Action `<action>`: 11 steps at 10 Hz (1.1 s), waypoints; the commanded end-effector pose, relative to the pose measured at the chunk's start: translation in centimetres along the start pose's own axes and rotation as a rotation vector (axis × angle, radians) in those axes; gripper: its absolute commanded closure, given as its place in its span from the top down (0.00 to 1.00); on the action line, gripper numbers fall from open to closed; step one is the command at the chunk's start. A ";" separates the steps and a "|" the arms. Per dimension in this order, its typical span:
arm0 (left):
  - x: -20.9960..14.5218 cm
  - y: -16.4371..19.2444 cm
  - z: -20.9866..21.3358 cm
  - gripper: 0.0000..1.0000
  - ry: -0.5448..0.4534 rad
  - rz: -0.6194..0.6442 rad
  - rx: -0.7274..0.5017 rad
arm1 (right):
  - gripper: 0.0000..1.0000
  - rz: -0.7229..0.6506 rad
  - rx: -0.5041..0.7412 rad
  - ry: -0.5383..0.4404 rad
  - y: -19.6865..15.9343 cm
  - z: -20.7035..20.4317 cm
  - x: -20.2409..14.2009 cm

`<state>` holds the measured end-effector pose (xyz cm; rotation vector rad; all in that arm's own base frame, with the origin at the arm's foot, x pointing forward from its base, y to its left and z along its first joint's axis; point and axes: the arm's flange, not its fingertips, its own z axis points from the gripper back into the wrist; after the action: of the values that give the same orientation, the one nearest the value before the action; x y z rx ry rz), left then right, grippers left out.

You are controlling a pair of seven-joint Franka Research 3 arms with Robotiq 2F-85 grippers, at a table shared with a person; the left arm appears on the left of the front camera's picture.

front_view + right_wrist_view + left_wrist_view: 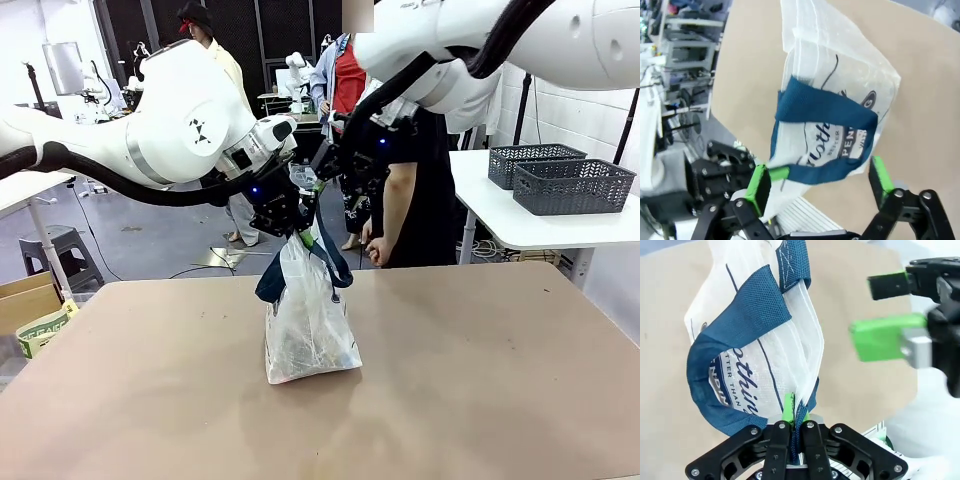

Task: Transfer purchased items from the store into the shopping bag.
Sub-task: Move the Reusable shopping bag to the right side of the table.

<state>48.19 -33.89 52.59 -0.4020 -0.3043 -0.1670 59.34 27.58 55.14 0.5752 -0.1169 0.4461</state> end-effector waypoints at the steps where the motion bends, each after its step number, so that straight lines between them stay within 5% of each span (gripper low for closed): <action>1: -0.1 0.1 0.1 0.00 0.003 0.012 -0.009 | 1.00 0.170 0.091 0.006 -2.7 1.5 -3.7; 3: -0.1 0.1 0.1 0.00 0.003 0.012 -0.009 | 1.00 0.327 0.125 -0.081 -5.0 3.5 -6.3; 5: -0.1 0.1 0.1 0.00 0.003 0.012 -0.009 | 1.00 0.658 0.147 -0.200 -6.8 5.2 -8.7; 6: -0.1 0.1 0.1 0.00 0.003 0.012 -0.009 | 1.00 0.761 0.128 -0.346 -7.6 5.7 -9.6; 7: -0.1 0.1 0.1 0.00 0.003 0.012 -0.009 | 1.00 0.797 0.110 -0.387 -8.4 6.1 -9.9; 11: -0.1 0.1 0.1 0.00 0.003 0.012 -0.009 | 1.00 0.969 0.062 -0.368 -12.0 7.3 -10.6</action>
<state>48.20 -33.88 52.61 -0.4022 -0.3047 -0.1669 55.32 11.66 53.35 0.6329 -0.7340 1.2062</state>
